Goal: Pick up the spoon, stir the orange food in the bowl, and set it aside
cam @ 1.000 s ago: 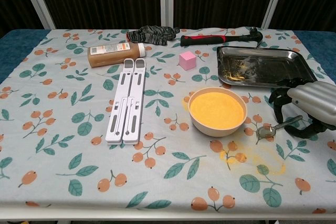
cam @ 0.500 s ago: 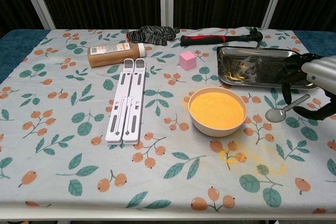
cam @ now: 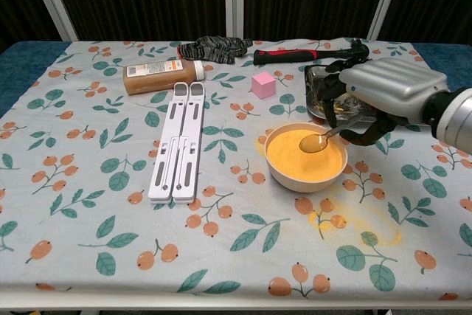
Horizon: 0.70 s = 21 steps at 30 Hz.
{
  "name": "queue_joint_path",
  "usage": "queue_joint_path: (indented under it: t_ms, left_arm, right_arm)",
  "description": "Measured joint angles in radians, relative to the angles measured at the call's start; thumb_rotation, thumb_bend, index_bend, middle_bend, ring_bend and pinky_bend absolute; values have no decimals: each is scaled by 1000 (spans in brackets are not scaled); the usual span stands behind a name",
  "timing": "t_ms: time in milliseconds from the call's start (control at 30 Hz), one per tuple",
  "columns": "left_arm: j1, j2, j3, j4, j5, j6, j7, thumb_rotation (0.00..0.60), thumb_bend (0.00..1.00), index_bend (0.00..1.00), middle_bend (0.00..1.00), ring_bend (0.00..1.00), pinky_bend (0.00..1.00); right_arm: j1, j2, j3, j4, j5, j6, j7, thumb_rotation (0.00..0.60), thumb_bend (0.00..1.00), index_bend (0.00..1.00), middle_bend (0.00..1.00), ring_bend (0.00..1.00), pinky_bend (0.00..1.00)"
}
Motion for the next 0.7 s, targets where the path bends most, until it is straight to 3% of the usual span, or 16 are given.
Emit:
queue_joint_path:
  t_ms: [167, 333, 567, 633, 700]
  left_arm:
    - [1, -5, -2, 17, -4, -4, -14, 600, 0, 123, 89, 79, 120]
    - [2, -8, -2, 24, 1, 0, -20, 600, 0, 123, 89, 79, 120]
    - [6, -3, -3, 15, 7, 12, -15, 600, 0, 123, 89, 79, 120]
    - [8, 0, -3, 10, 8, 16, -12, 600, 0, 123, 89, 79, 120]
    - [9, 2, -3, 7, 10, 19, -9, 600, 0, 123, 89, 79, 120]
  right_arm:
    - [24, -33, 5, 9, 47, -8, -41, 600, 350, 445, 203, 0, 0]
    - [23, -24, -5, -22, 60, 4, -47, 600, 118, 219, 164, 0, 0]
    - [13, 59, -9, -114, 37, 46, -33, 600, 64, 174, 194, 17, 5]
    - [12, 105, -5, -152, 19, 60, -33, 600, 73, 181, 269, 127, 149]
    - [15, 141, -1, -179, 3, 71, -44, 600, 100, 231, 398, 356, 459]
